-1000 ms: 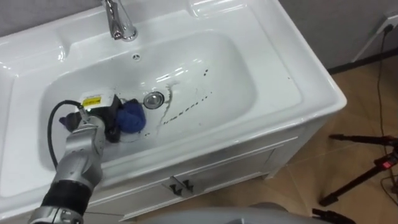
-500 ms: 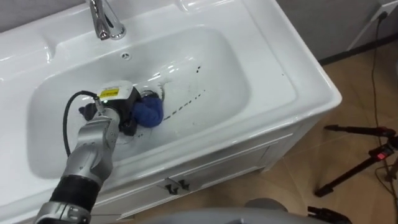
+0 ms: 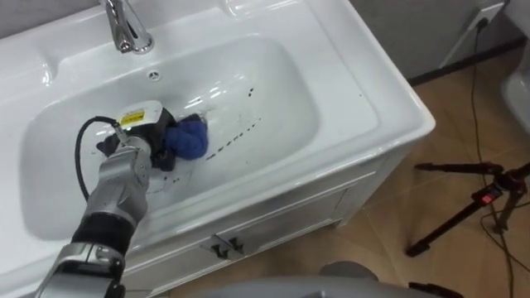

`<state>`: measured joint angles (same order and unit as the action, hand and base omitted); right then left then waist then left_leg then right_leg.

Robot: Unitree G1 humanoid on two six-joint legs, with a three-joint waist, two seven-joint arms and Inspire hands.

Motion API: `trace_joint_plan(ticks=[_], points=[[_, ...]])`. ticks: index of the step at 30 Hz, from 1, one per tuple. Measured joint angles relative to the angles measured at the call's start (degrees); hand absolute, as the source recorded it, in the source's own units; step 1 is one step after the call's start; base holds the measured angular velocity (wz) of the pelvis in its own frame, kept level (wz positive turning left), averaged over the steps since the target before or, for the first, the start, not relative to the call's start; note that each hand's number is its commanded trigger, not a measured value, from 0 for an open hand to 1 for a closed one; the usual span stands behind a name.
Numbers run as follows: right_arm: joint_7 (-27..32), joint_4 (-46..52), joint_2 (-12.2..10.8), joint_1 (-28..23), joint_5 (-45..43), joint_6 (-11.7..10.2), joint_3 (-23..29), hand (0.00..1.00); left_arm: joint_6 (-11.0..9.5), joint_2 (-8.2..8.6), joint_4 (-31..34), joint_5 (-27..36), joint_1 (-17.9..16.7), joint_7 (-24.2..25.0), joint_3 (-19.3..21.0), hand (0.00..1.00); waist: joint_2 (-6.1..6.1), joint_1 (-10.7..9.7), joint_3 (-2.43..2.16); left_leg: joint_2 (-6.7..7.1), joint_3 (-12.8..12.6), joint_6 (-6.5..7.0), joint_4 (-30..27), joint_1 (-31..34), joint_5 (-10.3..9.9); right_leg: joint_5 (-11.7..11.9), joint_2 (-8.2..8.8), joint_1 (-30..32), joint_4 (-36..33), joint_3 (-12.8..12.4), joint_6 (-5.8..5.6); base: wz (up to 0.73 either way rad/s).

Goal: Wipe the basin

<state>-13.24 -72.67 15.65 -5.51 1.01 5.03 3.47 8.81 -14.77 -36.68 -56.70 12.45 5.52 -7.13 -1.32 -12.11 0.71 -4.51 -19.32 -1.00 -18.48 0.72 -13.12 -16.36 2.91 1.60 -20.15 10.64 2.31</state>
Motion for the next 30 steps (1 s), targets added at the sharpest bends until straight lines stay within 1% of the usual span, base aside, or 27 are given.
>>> trace_joint_plan(ticks=[2, 3, 4, 5, 6, 7, 8, 9, 10, 12, 14, 16, 19, 23, 26, 28, 30], points=[[-0.1, -1.0, 0.0, 0.6, 0.0, -0.1, -0.2, 0.0, 0.0, 0.21, 0.4, 1.5, 0.4, 0.2, -0.4, 1.0, 0.05, -0.4, 0.0, 0.01, -0.3, 0.0, 0.0, 0.6, 0.0, 0.0, 0.14, 1.1, -0.8, -0.3, 0.04, -0.04], [-0.1, -2.0, 0.1, 1.1, 0.1, -0.1, -0.8, 0.0, 0.0, 0.69, 0.9, 2.6, 0.7, 0.1, -1.1, 1.0, 0.1, -0.9, 0.03, 0.03, -0.4, 0.01, -0.2, 1.1, 0.0, 0.0, 0.28, 1.6, -1.1, -0.2, 0.03, 0.12], [-0.2, -3.4, -0.1, 1.4, -0.8, -0.1, -1.1, 0.0, 0.0, 1.04, 1.7, 2.7, 0.9, 0.1, -2.4, 1.0, 0.23, -2.2, 0.05, 0.03, -0.5, 0.03, -0.5, 1.5, 0.0, 0.0, 0.59, 1.8, -1.4, 0.3, -0.02, 0.16], [-0.2, -3.4, -0.1, 1.5, -1.4, -0.1, -1.2, 0.0, 0.0, 1.16, 2.5, 2.7, 0.9, 0.3, -3.2, 1.0, 0.29, -2.9, 0.08, -0.01, -0.5, 0.06, -0.5, 1.6, 0.0, -0.1, 0.74, 1.8, -1.5, 0.5, -0.07, 0.13], [-0.3, -3.5, -0.2, 1.5, -1.8, -0.3, -1.4, 0.0, 0.0, 1.57, 4.2, 2.7, 0.9, 0.8, -5.1, 1.0, 0.36, -3.5, 0.09, -0.05, -0.8, 0.17, -0.6, 1.7, 0.1, -0.1, 0.92, 1.9, -1.6, 0.4, -0.15, -0.06], [-0.6, -3.5, -0.2, 1.6, -2.1, -0.4, -2.2, 0.0, -0.2, 1.95, 5.8, 2.5, 1.1, 1.5, -7.0, 1.0, 0.42, -3.7, 0.1, -0.14, -1.5, 0.17, -0.8, 1.7, 0.1, 0.0, 0.96, 2.2, -1.7, 0.0, -0.23, -0.15], [-0.8, -3.5, -0.2, 1.6, -2.4, -0.4, -2.3, 0.0, -0.2, 2.24, 6.4, 2.5, 1.4, 1.7, -7.8, 1.0, 0.46, -3.7, 0.11, -0.19, -1.8, 0.17, -0.8, 1.7, 0.1, 0.0, 0.96, 2.3, -1.8, -0.3, -0.27, -0.21], [-1.2, -3.6, -0.2, 1.6, -3.0, -0.4, -2.3, 0.0, -0.2, 2.84, 8.7, 2.5, 1.6, 2.5, -9.5, 1.0, 0.5, -4.2, 0.14, -0.28, -2.5, 0.18, -0.9, 1.7, 0.1, 0.1, 0.94, 2.4, -1.7, -0.6, -0.36, -0.14], [-1.4, -3.5, -0.3, 1.7, -3.8, -0.5, -2.4, 0.0, -0.4, 2.84, 10.5, 2.5, 1.7, 2.9, -11.2, 1.0, 0.48, -4.8, 0.13, -0.38, -2.6, 0.23, -1.1, 1.8, 0.0, 0.3, 0.86, 2.3, -1.4, -0.7, -0.42, -0.11], [-1.5, -3.3, -0.3, 1.7, -3.8, -0.5, -3.1, 0.0, -0.6, 2.87, 12.0, 2.5, 2.0, 2.8, -13.3, 1.0, 0.43, -5.2, 0.14, -0.67, -3.0, 0.49, -1.6, 1.8, -0.2, 0.3, 0.74, 2.2, -1.3, -0.8, -0.4, -0.06], [-1.5, -2.9, -0.3, 1.8, -3.8, -0.6, -4.6, 0.0, -0.6, 2.88, 12.1, 2.6, 2.9, 3.1, -13.9, 1.0, 0.3, -5.2, 0.2, -0.91, -3.7, 0.55, -2.4, 1.9, -0.2, 0.3, 0.79, 2.1, -1.3, -0.6, -0.4, 0.02], [-1.2, -2.8, -0.4, 2.5, -4.1, -0.7, -5.1, 0.0, -0.5, 2.99, 12.2, 2.6, 3.2, 3.1, -14.9, 1.0, -0.18, -5.5, 0.41, -0.86, -3.8, 0.55, -2.3, 1.9, -0.2, 0.3, 0.87, 1.5, -0.9, -0.2, -0.41, 0.14], [-1.3, -3.0, -0.6, 2.8, -4.5, -1.2, -6.5, 0.0, -0.5, 2.99, 13.6, 2.6, 3.2, 3.9, -16.0, 1.0, -0.29, -5.5, 0.46, -0.83, -4.0, 0.55, -1.8, 1.7, -0.2, 0.3, 0.93, 1.0, -0.5, 0.5, -0.44, 0.16], [-1.7, -3.2, -0.7, 3.3, -5.1, -1.4, -6.8, 0.0, -0.5, 2.99, 14.3, 2.6, 3.3, 4.2, -16.8, 1.0, -0.53, -5.5, 0.5, -0.73, -4.1, 0.55, -1.5, 1.5, -0.2, 0.3, 0.96, 0.8, -0.3, 0.7, -0.48, 0.04], [-2.0, -3.5, -0.7, 3.3, -6.0, -1.4, -7.3, 0.0, -0.5, 2.99, 14.6, 2.7, 3.3, 4.2, -17.4, 1.0, -0.96, -5.6, 0.74, -0.71, -4.2, 0.55, -1.2, 1.1, -0.2, 0.3, 1.0, 0.2, 0.0, 1.1, -0.5, 0.05], [-2.3, -3.6, -0.7, 3.3, -6.1, -1.4, -7.3, 0.0, -0.5, 2.99, 14.6, 2.7, 3.3, 4.3, -17.5, 1.0, -0.95, -5.7, 1.04, -0.71, -4.3, 0.54, -1.1, 0.4, -0.2, 0.2, 0.96, -0.6, 0.4, 1.1, -0.55, 0.0], [-2.4, -4.0, -0.7, 3.2, -6.0, -1.4, -7.3, 0.0, -0.5, 2.99, 14.6, 2.7, 3.3, 4.4, -17.8, 1.0, -0.98, -6.0, 1.05, -0.7, -4.5, 0.54, -1.0, 0.1, -0.2, 0.2, 0.94, -1.0, 0.6, 1.1, -0.62, 0.0]])
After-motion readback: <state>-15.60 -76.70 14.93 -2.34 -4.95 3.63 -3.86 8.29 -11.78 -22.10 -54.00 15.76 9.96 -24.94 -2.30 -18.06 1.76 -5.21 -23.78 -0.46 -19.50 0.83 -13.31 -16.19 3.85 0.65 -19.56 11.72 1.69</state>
